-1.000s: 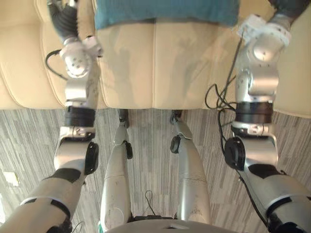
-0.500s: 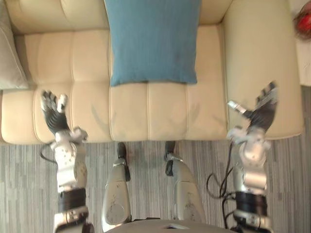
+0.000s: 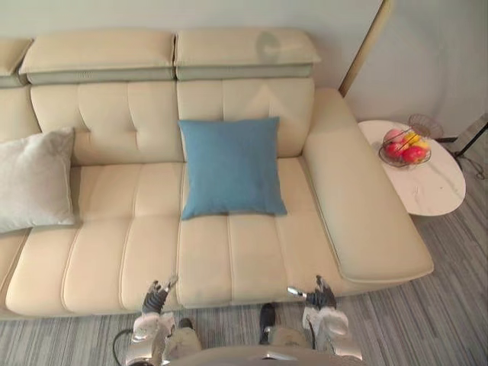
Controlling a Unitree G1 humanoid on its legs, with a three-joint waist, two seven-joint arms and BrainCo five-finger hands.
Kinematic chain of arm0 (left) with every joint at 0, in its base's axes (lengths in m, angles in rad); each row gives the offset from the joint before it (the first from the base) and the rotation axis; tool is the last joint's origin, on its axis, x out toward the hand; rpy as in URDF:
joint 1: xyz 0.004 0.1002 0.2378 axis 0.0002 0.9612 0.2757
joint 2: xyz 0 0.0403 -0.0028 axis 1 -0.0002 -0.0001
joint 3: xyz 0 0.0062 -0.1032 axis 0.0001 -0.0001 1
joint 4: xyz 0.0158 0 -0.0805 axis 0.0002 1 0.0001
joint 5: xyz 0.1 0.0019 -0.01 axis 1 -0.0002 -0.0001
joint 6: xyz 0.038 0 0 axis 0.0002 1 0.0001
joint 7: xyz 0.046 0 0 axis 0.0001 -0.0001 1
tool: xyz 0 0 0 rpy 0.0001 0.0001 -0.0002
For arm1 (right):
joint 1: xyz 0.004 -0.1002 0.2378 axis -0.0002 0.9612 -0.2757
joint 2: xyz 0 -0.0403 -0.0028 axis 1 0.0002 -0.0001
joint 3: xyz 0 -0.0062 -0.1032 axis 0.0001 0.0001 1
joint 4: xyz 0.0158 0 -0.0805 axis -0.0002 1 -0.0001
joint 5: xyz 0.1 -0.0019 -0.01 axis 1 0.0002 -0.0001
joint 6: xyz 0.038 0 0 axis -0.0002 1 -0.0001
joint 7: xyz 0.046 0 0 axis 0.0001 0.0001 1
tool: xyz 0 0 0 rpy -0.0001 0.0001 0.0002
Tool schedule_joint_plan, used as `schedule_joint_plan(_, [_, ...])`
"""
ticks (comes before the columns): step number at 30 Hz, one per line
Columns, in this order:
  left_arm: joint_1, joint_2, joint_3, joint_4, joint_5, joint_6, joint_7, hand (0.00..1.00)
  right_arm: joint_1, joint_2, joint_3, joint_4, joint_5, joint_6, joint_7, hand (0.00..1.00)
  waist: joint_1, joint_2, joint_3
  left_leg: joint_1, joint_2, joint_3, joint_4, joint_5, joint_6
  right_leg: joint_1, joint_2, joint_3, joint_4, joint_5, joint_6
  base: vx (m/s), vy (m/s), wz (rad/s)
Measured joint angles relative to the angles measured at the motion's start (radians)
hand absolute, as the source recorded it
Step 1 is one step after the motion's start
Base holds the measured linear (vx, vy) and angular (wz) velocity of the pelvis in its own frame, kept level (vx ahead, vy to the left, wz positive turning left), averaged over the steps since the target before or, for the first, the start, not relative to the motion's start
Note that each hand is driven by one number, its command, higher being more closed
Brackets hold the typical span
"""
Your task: Pick up cushions and gather them together orderly.
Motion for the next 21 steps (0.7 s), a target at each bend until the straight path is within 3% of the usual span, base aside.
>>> schedule_joint_plan(5, [-0.003, 0.011, 0.045, 0.093, 0.043, 0.002, -0.013, 0.0, -0.009, -0.008, -0.078, 0.139, -0.001, 0.022, 0.0, 0.0, 0.004, -0.001, -0.01, 0.076, -0.006, 0.058, -0.031, -0.001, -0.008, 0.057, 0.013, 0.062, -0.07, 0.053, 0.011, 0.07, 0.031, -0.35])
schedule_joint_plan(8, [-0.005, 0.014, 0.046, 0.095, 0.042, 0.002, -0.013, 0.0, -0.019, -0.008, -0.07, 0.14, -0.009, 0.031, 0.0, 0.0, 0.003, 0.001, 0.007, 0.076, 0.007, 0.087, 0.031, -0.04, -0.003, 0.045, 0.019, 0.084, -0.032, 0.055, 0.009, -0.03, 0.027, -0.36])
schedule_joint_plan(11, [-0.042, 0.019, 0.053, 0.082, 0.041, 0.001, -0.012, 0.0, -0.032, -0.004, -0.056, 0.14, -0.017, 0.033, 0.0, 0.0, 0.015, -0.003, 0.019, 0.004, 0.036, 0.103, 0.133, -0.086, 0.033, 0.01, 0.021, 0.088, -0.016, 0.08, 0.012, -0.19, 0.02, -0.21])
schedule_joint_plan(12, [-0.048, 0.012, 0.067, 0.074, 0.04, 0.001, -0.011, 0.0, -0.034, 0.001, -0.056, 0.139, -0.017, 0.034, 0.0, 0.0, 0.018, 0.007, 0.025, -0.007, 0.048, 0.115, 0.134, -0.073, 0.029, -0.008, 0.014, 0.073, 0.018, 0.06, 0.005, -0.16, 0.023, 0.0])
schedule_joint_plan(13, [-0.053, 0.015, 0.076, 0.074, 0.04, -0.001, -0.007, 0.0, -0.042, 0.006, -0.057, 0.143, -0.017, 0.038, 0.0, 0.0, 0.018, 0.003, 0.026, -0.021, 0.054, 0.096, 0.136, -0.059, 0.027, -0.081, -0.01, 0.018, 0.348, -0.126, -0.032, -0.12, 0.0, 0.26])
schedule_joint_plan(14, [-0.053, 0.02, 0.076, 0.073, 0.039, 0.0, -0.002, 0.0, -0.033, 0.009, -0.059, 0.151, -0.017, 0.038, -0.001, 0.0, 0.017, -0.003, 0.025, -0.022, 0.054, 0.078, 0.14, -0.052, 0.026, -0.079, -0.035, 0.003, 0.506, -0.196, -0.008, -0.14, -0.026, 0.42])
schedule_joint_plan(16, [-0.033, 0.033, 0.076, 0.073, 0.039, 0.001, 0.012, 0.0, -0.027, 0.016, -0.06, 0.182, -0.017, 0.039, -0.001, 0.0, 0.026, -0.023, 0.012, -0.037, 0.051, 0.049, 0.15, -0.034, 0.015, -0.034, -0.082, -0.006, 0.651, -0.259, 0.034, -0.09, -0.162, 0.4])
schedule_joint_plan(18, [-0.03, 0.047, 0.085, 0.073, 0.038, 0.004, 0.016, 0.0, -0.034, 0.027, -0.067, 0.187, -0.017, 0.039, -0.002, 0.0, 0.03, -0.049, -0.003, -0.087, 0.046, 0.025, 0.171, -0.001, -0.002, -0.019, -0.086, -0.01, 0.606, -0.297, 0.076, -0.1, -0.252, 0.26])
schedule_joint_plan(19, [-0.033, 0.04, 0.086, 0.075, 0.037, 0.008, 0.017, 0.0, -0.043, 0.024, -0.067, 0.185, -0.017, 0.039, -0.003, 0.0, 0.036, -0.039, -0.002, -0.097, 0.05, 0.023, 0.153, 0.02, 0.004, -0.017, -0.07, -0.012, 0.573, -0.299, 0.076, -0.13, -0.182, -0.02])
schedule_joint_plan(20, [-0.035, 0.012, 0.082, 0.073, 0.017, 0.012, 0.021, 0.0, -0.068, 0.012, -0.064, 0.179, -0.017, 0.038, -0.009, 0.0, 0.056, -0.019, -0.01, -0.111, 0.053, 0.03, 0.079, 0.086, 0.034, -0.004, -0.038, -0.004, 0.455, -0.299, 0.074, -0.17, -0.158, -0.2])
schedule_joint_plan(21, [-0.04, -0.005, 0.073, 0.073, 0.006, 0.012, 0.028, 0.0, -0.08, -0.003, -0.06, 0.178, -0.017, 0.038, -0.011, 0.0, 0.061, -0.005, -0.006, -0.118, 0.054, 0.033, 0.036, 0.129, 0.028, 0.007, -0.02, -0.007, 0.381, -0.3, 0.07, -0.24, -0.194, -0.24])
